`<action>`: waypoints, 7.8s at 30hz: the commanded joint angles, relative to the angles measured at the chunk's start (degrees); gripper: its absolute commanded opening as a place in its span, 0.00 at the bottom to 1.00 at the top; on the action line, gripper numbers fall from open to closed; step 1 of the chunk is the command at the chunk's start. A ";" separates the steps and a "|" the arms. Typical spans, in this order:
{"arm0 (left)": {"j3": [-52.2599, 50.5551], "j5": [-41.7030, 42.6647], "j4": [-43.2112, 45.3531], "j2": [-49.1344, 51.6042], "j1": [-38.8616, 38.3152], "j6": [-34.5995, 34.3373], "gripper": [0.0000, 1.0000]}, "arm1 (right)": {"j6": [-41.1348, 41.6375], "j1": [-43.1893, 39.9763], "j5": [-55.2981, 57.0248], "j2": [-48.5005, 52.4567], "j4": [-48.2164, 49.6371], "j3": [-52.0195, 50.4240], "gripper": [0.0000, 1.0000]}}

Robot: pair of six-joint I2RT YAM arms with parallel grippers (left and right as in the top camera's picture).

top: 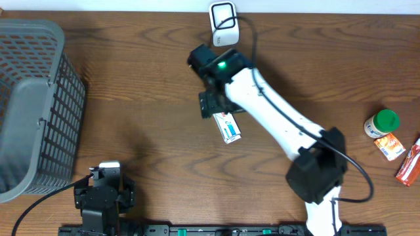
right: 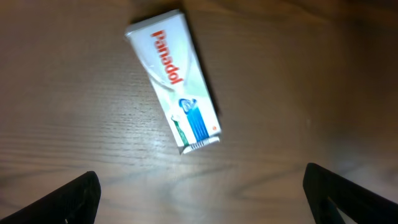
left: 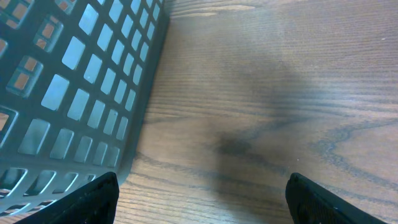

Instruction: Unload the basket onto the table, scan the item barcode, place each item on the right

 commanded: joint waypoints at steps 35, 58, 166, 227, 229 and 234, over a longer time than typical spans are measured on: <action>0.46 -0.15 -0.09 -0.09 0.17 -0.52 0.86 | -39.85 -19.61 -39.91 2.01 33.53 -27.65 0.99; 0.48 -0.15 -0.09 -0.09 0.17 -0.52 0.86 | -16.55 -4.17 -13.03 11.58 40.65 -27.65 0.99; 0.46 -0.15 -0.09 -0.09 0.17 -0.52 0.86 | -56.87 -12.20 -63.84 16.72 -0.59 -11.47 0.41; 0.46 -0.15 -0.09 -0.09 0.17 -0.52 0.86 | -23.12 1.16 -12.44 28.98 18.53 8.90 0.58; 0.48 -0.15 -0.09 -0.09 0.17 -0.52 0.86 | -21.94 1.14 -10.78 28.98 17.49 8.90 0.51; 0.48 -0.15 -0.09 -0.09 0.17 -0.52 0.86 | -20.81 0.70 -9.94 28.98 16.28 8.90 0.33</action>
